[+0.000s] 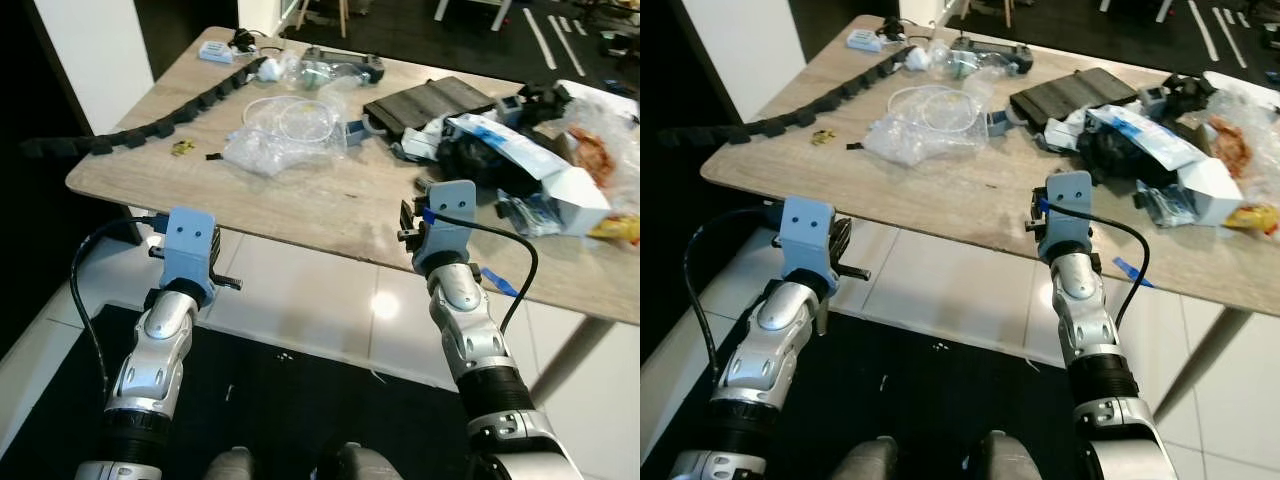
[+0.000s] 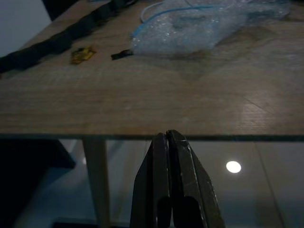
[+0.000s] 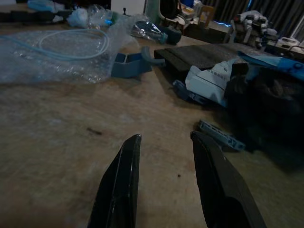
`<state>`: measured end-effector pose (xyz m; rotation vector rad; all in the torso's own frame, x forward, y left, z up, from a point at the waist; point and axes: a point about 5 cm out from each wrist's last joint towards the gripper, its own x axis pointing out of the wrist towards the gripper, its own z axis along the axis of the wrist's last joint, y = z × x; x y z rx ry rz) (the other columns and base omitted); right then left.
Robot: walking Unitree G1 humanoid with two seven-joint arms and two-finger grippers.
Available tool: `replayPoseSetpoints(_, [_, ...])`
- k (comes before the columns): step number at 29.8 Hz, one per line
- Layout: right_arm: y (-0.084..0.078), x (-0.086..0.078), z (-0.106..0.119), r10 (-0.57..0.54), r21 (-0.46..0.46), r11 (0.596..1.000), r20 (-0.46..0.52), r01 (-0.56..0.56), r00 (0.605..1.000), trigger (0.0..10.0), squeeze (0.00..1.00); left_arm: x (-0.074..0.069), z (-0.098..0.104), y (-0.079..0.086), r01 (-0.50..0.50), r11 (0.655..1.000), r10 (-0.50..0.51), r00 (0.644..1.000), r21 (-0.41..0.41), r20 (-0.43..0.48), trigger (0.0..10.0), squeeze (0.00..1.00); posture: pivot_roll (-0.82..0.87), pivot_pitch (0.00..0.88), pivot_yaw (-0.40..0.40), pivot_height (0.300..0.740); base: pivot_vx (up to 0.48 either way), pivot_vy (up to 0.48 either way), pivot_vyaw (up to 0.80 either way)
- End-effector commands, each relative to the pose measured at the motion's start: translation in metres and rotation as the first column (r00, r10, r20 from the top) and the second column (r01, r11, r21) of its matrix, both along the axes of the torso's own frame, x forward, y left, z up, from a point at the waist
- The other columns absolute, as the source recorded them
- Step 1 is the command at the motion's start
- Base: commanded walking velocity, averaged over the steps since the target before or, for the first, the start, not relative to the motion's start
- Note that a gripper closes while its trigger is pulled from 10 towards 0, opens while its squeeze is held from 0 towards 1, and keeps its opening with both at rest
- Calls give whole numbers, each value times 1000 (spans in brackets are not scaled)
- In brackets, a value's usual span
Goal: Picking trash to rubbish bin
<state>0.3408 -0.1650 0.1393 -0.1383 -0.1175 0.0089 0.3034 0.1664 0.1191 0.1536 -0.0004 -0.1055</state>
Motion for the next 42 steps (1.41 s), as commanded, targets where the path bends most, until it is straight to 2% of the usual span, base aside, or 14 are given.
replayPoseSetpoints(1, [-6, -1, -2, -20, -2, 1000, -5, 20, 1000, 10000, 0, -1, -4, -1, 9, 1000, -9, 1000, 8, -22, 10000, 0, 46, 57, -39, 740, 319, 0, 0])
replayPoseSetpoints(26, [-4, -5, -5, -30, 15, 999, -13, 30, 999, 10000, 0, -1, -3, -2, 25, 1000, -24, 999, 18, -22, 10000, 0, 52, 61, -26, 740, 319, 0, 0])
replayPoseSetpoints(32, [-2, -7, -10, 7, 133, 991, -40, -1, 999, 10000, 0, -2, -3, -2, 26, 999, -26, 999, 20, -23, 10000, 0, 49, 58, -26, 740, 323, 0, 0])
replayPoseSetpoints(33, [-2, -8, -9, 11, 165, 986, -37, -5, 999, 10000, 561, -2, -3, -2, 27, 999, -26, 999, 20, -23, 10000, 0, 48, 56, -26, 740, 326, 0, 0])
replayPoseSetpoints(34, [-2, -8, -9, 11, 165, 986, -37, -5, 999, 10000, 561, -2, -3, -2, 27, 999, -26, 999, 20, -23, 10000, 0, 48, 56, -26, 740, 326, 0, 0])
replayPoseSetpoints(35, [-2, -8, -9, 9, 205, 979, -39, -1, 999, 10000, 1000, -2, -3, -2, 27, 999, -27, 999, 20, -23, 10000, 0, 48, 56, -28, 740, 322, 0, 0])
replayPoseSetpoints(37, [-1, -10, -8, 18, 309, 951, -27, -8, 999, 10000, 1000, -2, -4, -3, 28, 999, -28, 999, 20, -23, 10000, 0, 49, 54, -30, 740, 322, 0, 0])
replayPoseSetpoints(38, [-1, -10, -8, 18, 309, 951, -27, -8, 999, 10000, 1000, -2, -4, -3, 28, 999, -28, 999, 20, -23, 10000, 0, 49, 54, -30, 740, 322, 0, 0])
replayPoseSetpoints(41, [-1, -9, -10, 24, 437, 900, -44, -3, 999, 10000, 1000, -3, -4, -3, 28, 999, -28, 999, 20, -22, 10000, 0, 50, 51, -31, 740, 322, 0, 0])
replayPoseSetpoints(42, [-1, -9, -10, 24, 437, 900, -44, -3, 999, 10000, 1000, -3, -4, -3, 28, 999, -28, 999, 20, -22, 10000, 0, 50, 51, -31, 740, 319, 0, 0])
